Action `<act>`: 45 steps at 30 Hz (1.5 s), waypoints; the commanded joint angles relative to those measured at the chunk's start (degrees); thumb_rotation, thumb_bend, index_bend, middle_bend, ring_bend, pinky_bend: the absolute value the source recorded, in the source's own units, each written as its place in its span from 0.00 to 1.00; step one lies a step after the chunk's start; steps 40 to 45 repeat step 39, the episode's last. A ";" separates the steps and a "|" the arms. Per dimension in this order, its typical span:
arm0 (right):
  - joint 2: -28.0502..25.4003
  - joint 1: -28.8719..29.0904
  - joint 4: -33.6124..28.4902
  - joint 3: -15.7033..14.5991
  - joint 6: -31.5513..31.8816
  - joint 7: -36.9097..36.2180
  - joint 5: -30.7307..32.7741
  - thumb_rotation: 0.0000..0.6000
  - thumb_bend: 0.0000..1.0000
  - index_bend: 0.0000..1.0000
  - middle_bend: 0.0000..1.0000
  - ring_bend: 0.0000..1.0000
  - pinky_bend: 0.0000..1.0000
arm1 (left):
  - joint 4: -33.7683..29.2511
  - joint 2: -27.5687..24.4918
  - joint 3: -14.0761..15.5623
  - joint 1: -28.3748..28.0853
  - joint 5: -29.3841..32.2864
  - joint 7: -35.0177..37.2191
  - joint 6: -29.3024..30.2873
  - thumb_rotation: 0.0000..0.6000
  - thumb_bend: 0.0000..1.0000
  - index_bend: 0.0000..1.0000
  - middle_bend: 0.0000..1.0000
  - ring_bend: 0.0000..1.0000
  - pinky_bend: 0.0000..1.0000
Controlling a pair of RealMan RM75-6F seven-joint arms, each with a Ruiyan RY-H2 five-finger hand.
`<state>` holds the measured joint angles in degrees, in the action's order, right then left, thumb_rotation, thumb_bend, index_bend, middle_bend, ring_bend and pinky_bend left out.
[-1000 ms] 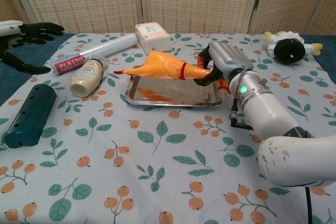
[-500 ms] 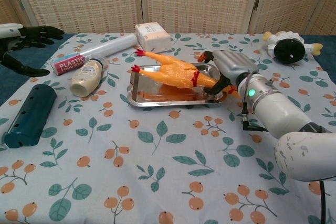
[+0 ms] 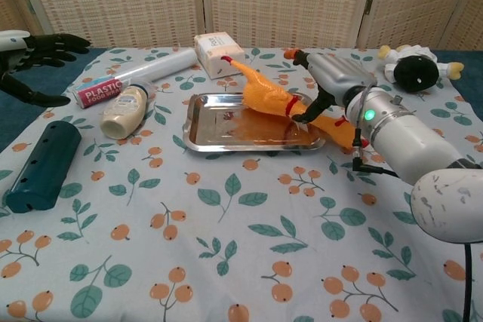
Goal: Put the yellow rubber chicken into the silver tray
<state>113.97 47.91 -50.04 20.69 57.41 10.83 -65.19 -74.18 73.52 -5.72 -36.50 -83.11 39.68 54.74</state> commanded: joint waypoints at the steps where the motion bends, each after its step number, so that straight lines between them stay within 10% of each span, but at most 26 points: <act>1: -5.10 -2.41 -8.44 -0.44 1.56 0.22 -0.80 1.00 0.16 0.06 0.08 0.12 0.39 | -0.61 -0.26 0.05 0.21 -0.12 -0.01 0.40 1.00 0.28 0.00 0.00 0.00 0.00; 10: -22.47 -11.50 -34.77 -5.82 9.36 1.71 -7.25 1.00 0.12 0.01 0.03 0.05 0.29 | -7.25 -5.45 2.96 3.29 -3.96 -2.84 4.93 1.00 0.28 0.00 0.00 0.00 0.00; 18: -42.81 -25.02 -51.16 -21.41 20.03 7.27 -20.85 1.00 0.12 0.00 0.00 0.00 0.06 | -16.20 -12.71 11.01 14.52 -6.03 -20.73 14.52 1.00 0.31 0.00 0.00 0.00 0.00; 26: -45.28 -39.25 -43.57 -31.07 33.48 4.95 -27.44 1.00 0.12 0.00 0.00 0.00 0.00 | -13.87 -10.11 15.35 25.10 -11.73 -27.16 28.36 1.00 0.41 0.00 0.00 0.00 0.00; 31: -44.77 -43.22 -37.59 -30.63 39.03 -2.53 -29.31 1.00 0.12 0.00 0.00 0.00 0.00 | -14.59 -8.60 13.45 28.13 -7.29 -37.63 29.81 1.00 0.41 0.00 0.00 0.00 0.00; 45: -45.88 -44.75 -35.79 -28.56 41.53 -7.91 -30.90 1.00 0.12 0.00 0.00 0.00 0.00 | -9.56 -4.84 11.36 30.31 -12.75 -34.11 38.27 1.00 0.41 0.00 0.00 0.00 0.00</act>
